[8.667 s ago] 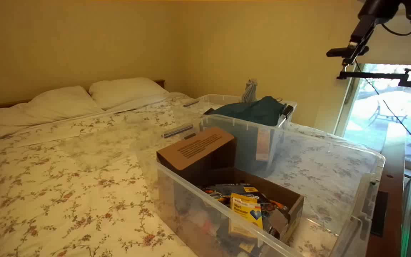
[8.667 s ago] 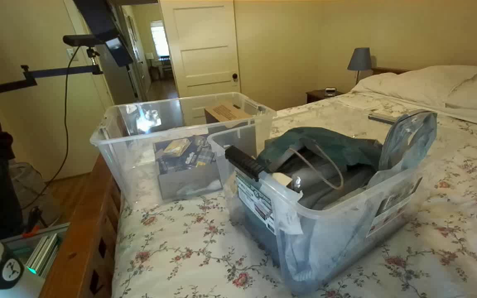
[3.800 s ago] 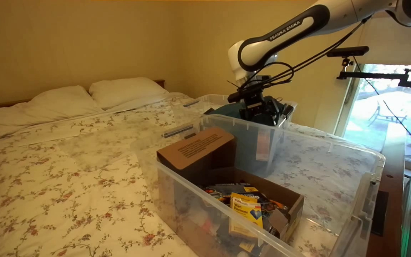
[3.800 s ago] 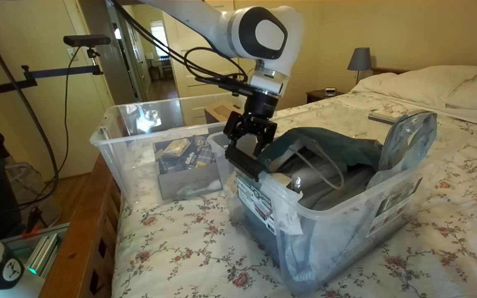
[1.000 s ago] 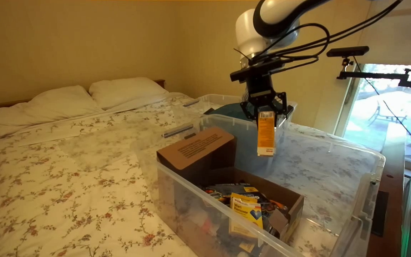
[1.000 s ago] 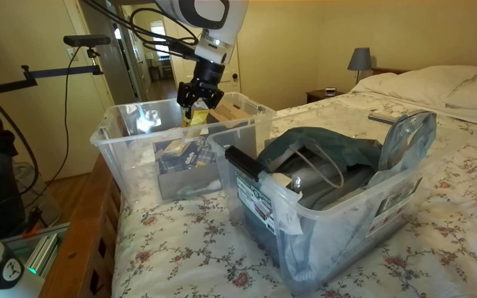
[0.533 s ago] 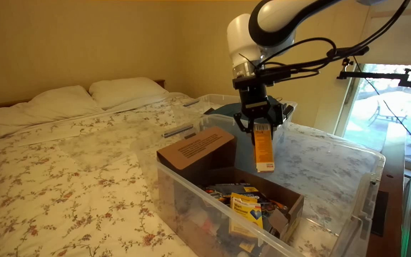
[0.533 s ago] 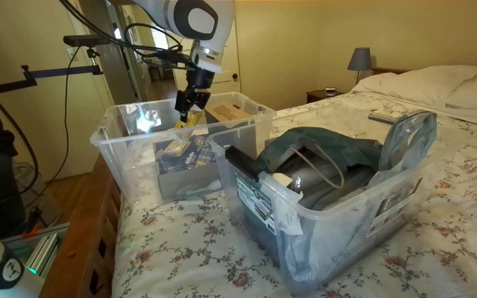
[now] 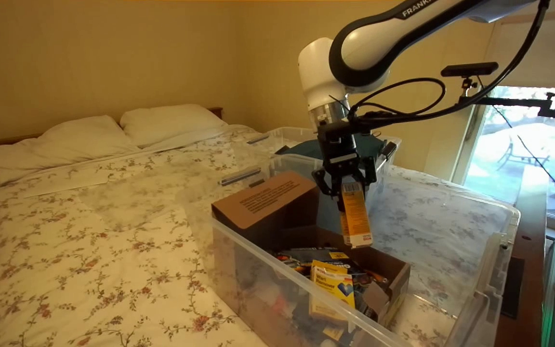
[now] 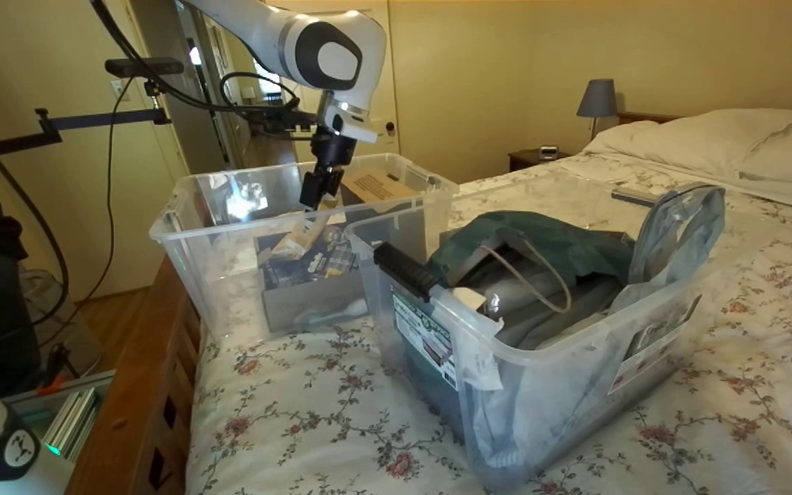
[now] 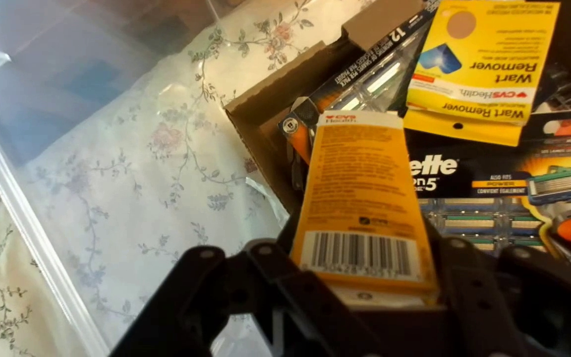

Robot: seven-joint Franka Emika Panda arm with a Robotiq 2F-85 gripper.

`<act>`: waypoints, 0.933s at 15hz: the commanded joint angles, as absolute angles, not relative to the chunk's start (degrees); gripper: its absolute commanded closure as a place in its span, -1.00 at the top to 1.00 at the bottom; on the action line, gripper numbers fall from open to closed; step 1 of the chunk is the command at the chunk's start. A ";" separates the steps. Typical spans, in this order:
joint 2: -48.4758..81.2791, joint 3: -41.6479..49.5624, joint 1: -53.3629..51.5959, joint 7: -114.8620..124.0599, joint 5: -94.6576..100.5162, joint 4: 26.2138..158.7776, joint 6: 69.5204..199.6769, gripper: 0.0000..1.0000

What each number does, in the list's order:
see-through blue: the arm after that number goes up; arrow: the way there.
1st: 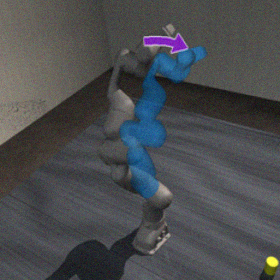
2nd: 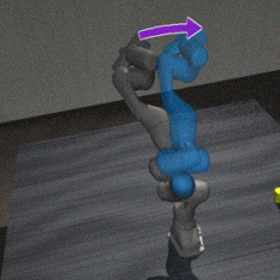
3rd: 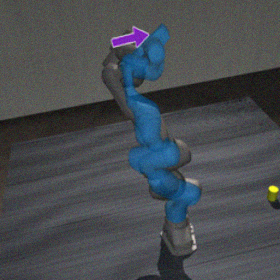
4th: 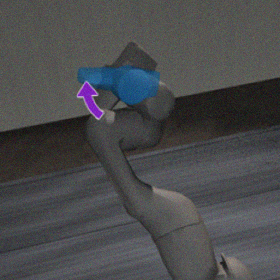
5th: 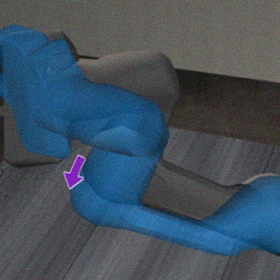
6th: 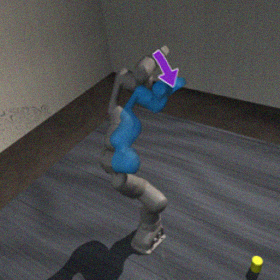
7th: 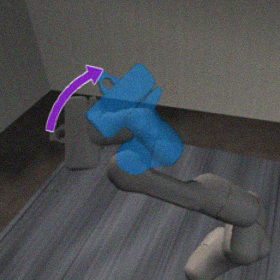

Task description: Move the orange box from the tote on the right to the one on the left

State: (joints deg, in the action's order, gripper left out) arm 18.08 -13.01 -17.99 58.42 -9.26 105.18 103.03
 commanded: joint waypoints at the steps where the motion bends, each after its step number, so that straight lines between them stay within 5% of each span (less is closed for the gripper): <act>1: 17.70 -13.31 -18.30 49.58 -7.95 106.10 104.57 -0.51; 14: 24.59 -14.50 -20.36 14.70 -4.35 107.31 105.17 -0.51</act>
